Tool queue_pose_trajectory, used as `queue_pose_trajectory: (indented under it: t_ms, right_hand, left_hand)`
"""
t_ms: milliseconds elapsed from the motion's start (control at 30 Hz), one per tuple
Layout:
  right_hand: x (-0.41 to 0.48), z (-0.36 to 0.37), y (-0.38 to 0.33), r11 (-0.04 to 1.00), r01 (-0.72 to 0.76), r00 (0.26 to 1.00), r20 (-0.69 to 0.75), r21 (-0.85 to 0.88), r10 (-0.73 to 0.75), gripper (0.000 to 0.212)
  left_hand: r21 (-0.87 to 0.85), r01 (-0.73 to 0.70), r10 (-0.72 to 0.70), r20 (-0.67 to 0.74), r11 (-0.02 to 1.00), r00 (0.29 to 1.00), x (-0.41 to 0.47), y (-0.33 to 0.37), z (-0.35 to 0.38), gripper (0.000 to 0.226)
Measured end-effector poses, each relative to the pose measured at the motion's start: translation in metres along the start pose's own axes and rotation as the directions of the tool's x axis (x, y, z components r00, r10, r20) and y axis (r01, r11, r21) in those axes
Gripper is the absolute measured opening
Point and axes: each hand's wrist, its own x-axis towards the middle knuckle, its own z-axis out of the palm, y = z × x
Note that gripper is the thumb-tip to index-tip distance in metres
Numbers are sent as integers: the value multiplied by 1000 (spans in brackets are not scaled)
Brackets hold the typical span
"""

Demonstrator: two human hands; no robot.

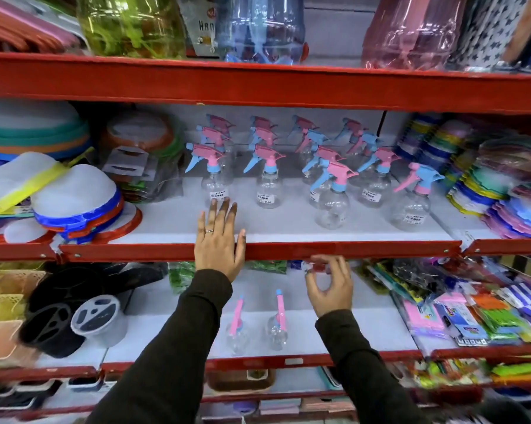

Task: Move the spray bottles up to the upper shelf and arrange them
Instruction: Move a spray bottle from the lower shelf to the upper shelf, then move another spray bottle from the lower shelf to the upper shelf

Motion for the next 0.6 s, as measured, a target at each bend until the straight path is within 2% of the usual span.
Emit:
queue_pose_trajectory:
  t_ms: [100,200,300,333,400,467,600]
  right_hand:
    - [-45,17,26,984,-174,970,163,-43,179,26]
    - [-83,31,53,932,-336,882,299,-138,363,38]
    - [-103,47,75,847,-468,717,451,-254,531,51]
    - [-108,54,81,816,-487,651,494,-310,576,58]
    - [-114,66,85,781,-496,569,538,-378,622,73]
    - [-117,76,88,755,-536,547,526,-378,651,79]
    - [-116,89,91,728,-611,579,450,-313,680,68]
  left_hand:
    - [35,50,-50,-9,998,999,-7,-28,-5,63]
    - [35,73,-74,2,997,997,-11,-50,-6,62]
    - [21,40,-40,10,999,999,-12,-55,-4,60]
    - [17,34,-34,7,999,999,-12,-55,-4,59]
    - [11,33,-33,-3,999,999,-12,-54,-4,58]
    - [14,27,-27,-7,1000,1000,-11,-55,-4,58]
    - [21,20,-20,-12,1000,1000,-11,-57,-3,58]
